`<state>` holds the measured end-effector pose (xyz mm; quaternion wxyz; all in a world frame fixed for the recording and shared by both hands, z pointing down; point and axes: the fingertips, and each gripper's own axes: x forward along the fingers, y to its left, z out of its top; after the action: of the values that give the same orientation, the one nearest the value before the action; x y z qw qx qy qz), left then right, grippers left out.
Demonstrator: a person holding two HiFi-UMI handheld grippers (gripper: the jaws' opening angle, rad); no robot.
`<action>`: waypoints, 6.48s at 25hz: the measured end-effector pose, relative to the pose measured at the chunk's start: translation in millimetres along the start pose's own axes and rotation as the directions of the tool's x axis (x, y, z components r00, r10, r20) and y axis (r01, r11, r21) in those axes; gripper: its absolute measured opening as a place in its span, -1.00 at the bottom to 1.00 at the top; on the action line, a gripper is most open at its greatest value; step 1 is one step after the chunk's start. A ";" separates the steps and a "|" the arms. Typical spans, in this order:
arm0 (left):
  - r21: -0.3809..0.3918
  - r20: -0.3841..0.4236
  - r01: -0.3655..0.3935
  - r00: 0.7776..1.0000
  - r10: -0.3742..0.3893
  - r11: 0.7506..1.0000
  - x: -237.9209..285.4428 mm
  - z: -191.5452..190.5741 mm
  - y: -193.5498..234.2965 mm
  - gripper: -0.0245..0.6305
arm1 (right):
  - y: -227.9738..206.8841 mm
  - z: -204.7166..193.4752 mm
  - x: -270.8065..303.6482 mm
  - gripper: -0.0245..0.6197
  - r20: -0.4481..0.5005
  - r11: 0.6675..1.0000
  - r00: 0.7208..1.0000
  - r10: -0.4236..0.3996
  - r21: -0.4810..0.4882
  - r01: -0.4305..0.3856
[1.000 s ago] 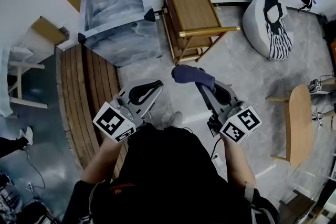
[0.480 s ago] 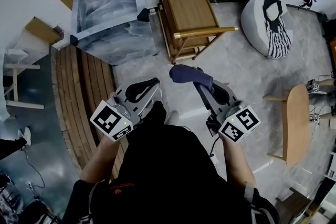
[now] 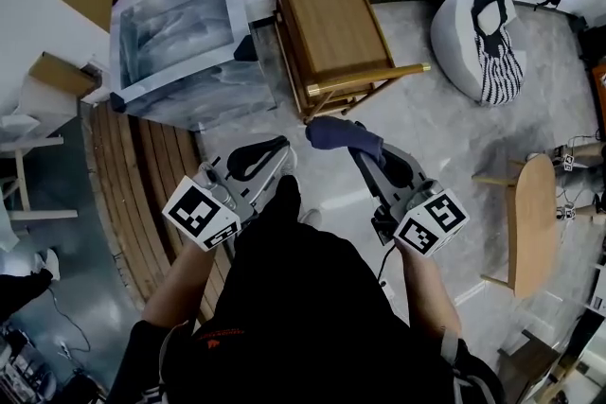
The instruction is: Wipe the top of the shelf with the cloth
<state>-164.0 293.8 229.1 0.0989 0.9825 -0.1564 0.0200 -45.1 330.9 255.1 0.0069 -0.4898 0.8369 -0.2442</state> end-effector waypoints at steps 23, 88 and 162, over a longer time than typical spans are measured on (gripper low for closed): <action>-0.087 -0.071 0.018 0.997 -0.024 0.996 70.3 -5.8 167.7 -0.82 | -99.1 24.8 151.5 -0.70 -0.123 0.998 0.992 -0.019 0.054 0.026; -0.240 -0.251 -0.466 0.877 0.410 0.851 195.0 -87.1 190.4 -0.85 | -193.2 -123.5 171.2 -0.70 -0.775 0.508 0.574 0.263 -0.394 -0.766; -0.227 -0.247 -0.366 0.918 0.310 0.903 254.9 -86.2 177.0 -0.85 | -435.3 -20.6 94.5 -0.70 -0.619 0.769 0.757 -0.210 -0.583 -0.264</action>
<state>22.4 68.9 364.7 0.2417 0.9102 -0.3155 0.1165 256.0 86.9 475.6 -0.4483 -0.3322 0.8239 -0.0996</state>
